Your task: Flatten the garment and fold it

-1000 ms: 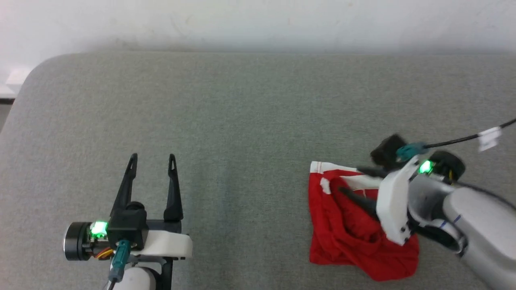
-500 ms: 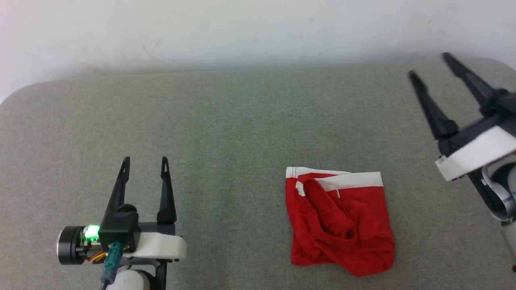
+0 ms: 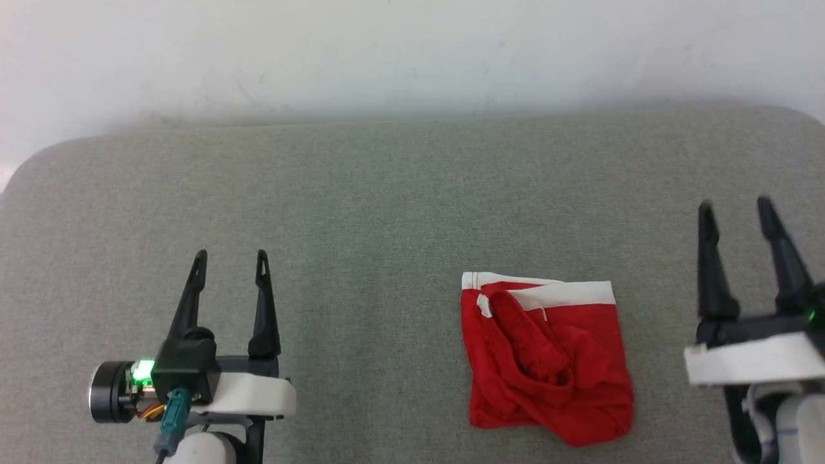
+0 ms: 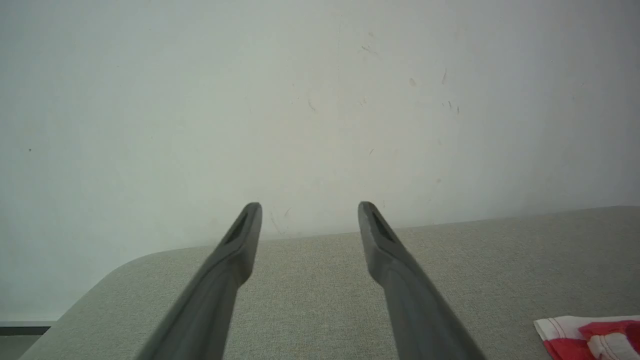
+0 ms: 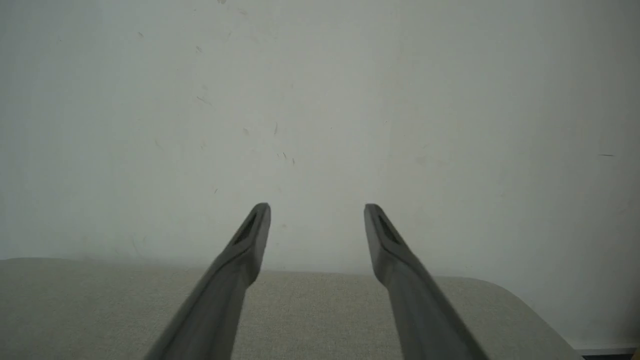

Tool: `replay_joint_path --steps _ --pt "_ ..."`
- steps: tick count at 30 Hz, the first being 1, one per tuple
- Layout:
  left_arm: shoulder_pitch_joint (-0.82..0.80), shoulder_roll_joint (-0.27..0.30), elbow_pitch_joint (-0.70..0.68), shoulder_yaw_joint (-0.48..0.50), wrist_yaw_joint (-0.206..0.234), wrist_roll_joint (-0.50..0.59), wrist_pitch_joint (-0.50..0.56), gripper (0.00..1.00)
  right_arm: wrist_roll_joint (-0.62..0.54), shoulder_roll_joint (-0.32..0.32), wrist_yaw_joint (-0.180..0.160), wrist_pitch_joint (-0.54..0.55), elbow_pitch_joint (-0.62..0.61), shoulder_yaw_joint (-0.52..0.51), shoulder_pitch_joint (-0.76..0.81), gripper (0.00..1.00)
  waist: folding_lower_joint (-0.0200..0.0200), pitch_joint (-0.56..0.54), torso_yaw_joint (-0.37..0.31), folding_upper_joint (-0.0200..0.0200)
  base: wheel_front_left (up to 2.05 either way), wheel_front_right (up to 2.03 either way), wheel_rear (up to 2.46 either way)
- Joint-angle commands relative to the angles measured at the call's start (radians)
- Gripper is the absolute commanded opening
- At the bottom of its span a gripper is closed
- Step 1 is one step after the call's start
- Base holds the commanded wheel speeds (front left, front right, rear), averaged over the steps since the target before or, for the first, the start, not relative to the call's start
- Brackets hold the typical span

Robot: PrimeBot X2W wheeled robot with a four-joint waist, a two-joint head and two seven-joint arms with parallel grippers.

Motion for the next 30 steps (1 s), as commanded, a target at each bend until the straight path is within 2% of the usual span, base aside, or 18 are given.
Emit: replay_joint_path --steps 1,5,8,12,14,16,20,26,28,30 --pt "0.013 -0.006 -0.005 0.005 -0.005 -0.001 -0.005 1.00 -0.012 0.017 -0.002 -0.005 -0.017 -0.002 0.041 1.00 0.0001 -0.002 0.004 -0.0001 0.00 0.00 0.00" --pt "0.018 -0.008 -0.007 0.007 -0.010 0.004 -0.005 1.00 -0.014 0.044 -0.002 -0.005 -0.060 0.008 0.121 1.00 0.0001 0.000 0.006 -0.0001 0.00 0.00 0.00" --pt "0.022 -0.010 -0.010 0.013 -0.010 0.004 -0.005 1.00 0.002 0.046 -0.002 -0.005 -0.098 -0.008 0.096 1.00 0.0001 0.005 -0.002 -0.0001 0.00 0.00 0.00" --pt "0.020 -0.012 -0.012 0.017 -0.013 0.006 -0.005 1.00 0.031 -0.028 -0.002 -0.002 -0.132 0.003 -0.008 1.00 0.0001 0.013 -0.010 -0.0001 0.00 0.00 0.00" --pt "0.017 -0.014 -0.012 0.016 -0.014 0.007 -0.005 1.00 0.055 -0.083 -0.002 0.050 -0.127 0.029 -0.069 1.00 0.0001 0.019 -0.009 -0.0001 0.00 0.00 0.00" --pt "0.013 -0.016 -0.013 0.014 -0.016 0.008 -0.005 1.00 0.081 -0.142 -0.002 0.153 -0.110 0.074 -0.119 1.00 0.0001 0.024 -0.006 -0.0001 0.00 0.00 0.00" --pt "0.008 -0.021 -0.014 0.010 -0.019 0.008 -0.005 1.00 0.197 -0.257 -0.002 0.450 -0.027 0.184 -0.193 1.00 0.0001 0.033 0.004 -0.0001 0.00 0.00 0.00" --pt "-0.004 -0.028 -0.012 0.005 -0.023 0.007 -0.005 1.00 0.479 -0.394 -0.002 0.877 0.081 0.348 -0.205 1.00 0.0001 0.051 0.028 -0.0001 0.00 0.00 0.00" --pt "-0.007 -0.030 -0.013 0.007 -0.023 0.007 -0.005 1.00 0.575 -0.419 -0.002 0.973 0.101 0.371 -0.194 1.00 0.0001 0.059 0.034 -0.0001 0.00 0.00 0.00" --pt "-0.012 -0.031 -0.015 0.009 -0.023 0.006 -0.005 1.00 0.639 -0.428 -0.002 1.023 0.124 0.377 -0.185 1.00 0.0001 0.069 0.040 -0.0001 0.00 0.00 0.00"
